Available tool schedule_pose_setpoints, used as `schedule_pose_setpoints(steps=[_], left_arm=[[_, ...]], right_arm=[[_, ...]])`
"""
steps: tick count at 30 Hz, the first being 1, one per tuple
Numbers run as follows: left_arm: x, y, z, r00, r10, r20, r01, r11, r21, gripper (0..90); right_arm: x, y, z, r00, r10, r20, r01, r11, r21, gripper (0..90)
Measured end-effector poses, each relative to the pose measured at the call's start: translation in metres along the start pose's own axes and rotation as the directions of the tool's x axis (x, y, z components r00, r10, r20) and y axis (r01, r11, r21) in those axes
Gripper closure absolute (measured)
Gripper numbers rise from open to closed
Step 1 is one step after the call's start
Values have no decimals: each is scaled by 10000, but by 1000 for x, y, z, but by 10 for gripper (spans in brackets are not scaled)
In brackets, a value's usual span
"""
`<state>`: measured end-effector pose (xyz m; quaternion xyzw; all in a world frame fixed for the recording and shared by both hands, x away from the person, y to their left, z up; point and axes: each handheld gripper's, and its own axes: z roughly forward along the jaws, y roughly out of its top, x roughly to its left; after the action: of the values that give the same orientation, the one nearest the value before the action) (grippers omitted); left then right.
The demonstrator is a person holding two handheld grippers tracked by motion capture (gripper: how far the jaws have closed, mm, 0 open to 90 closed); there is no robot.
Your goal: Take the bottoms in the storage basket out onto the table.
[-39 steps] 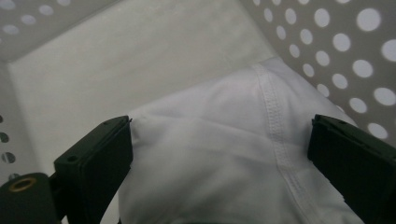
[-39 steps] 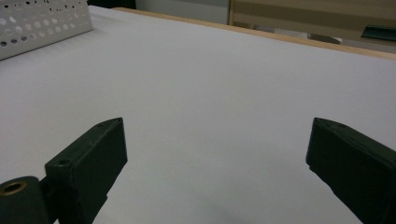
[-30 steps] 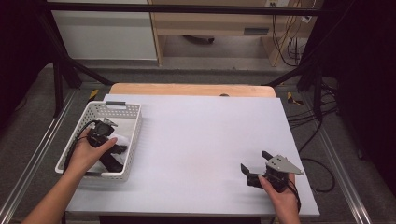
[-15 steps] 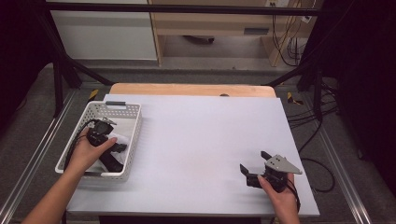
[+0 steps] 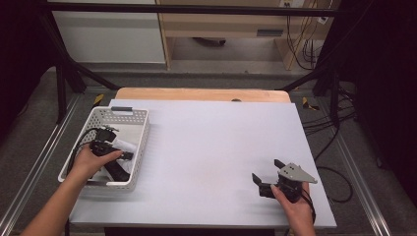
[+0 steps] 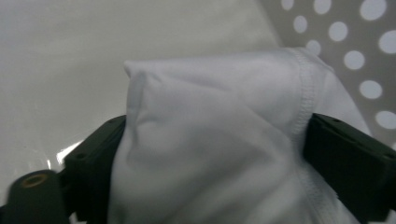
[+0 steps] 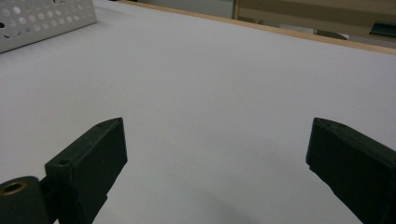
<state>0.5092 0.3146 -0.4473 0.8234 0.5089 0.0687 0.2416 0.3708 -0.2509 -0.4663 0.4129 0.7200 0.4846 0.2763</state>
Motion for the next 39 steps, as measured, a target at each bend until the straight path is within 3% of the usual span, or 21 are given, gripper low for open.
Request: schedule_pose_setpoints(steps=[4,6,8,9,11,14,22,39], left_arm=[[-1,0,-4,9997,168,155,-169,9999,21,311],[-1,0,-6,9996,217,168,-217,9998,15,342],[-1,-1,-8,9995,266,179,-265,9996,-60,475],[-1,-1,-9,9994,297,178,-295,9995,-72,475],[-3,-1,-11,9996,262,138,-260,9996,-101,567],[-6,1,-13,9983,578,19,-578,9983,-10,650],[-17,5,-21,9898,1352,-450,-1359,9907,-119,687],[-15,10,-50,9872,1222,-1026,-1360,9806,-1409,693]], right_arm=[[0,0,0,10000,-41,-12,41,10000,14,56],[0,0,0,10000,-31,-13,31,10000,20,55],[0,0,0,10000,-14,-15,14,10000,21,56],[0,0,0,10000,-14,-15,14,10000,21,56],[0,0,0,10000,-14,-15,14,10000,25,55],[0,0,0,10000,-15,-14,15,10000,24,56],[0,0,-1,10000,34,-9,-34,10000,-10,56],[-1,0,-1,10000,24,5,-24,10000,-32,56]])
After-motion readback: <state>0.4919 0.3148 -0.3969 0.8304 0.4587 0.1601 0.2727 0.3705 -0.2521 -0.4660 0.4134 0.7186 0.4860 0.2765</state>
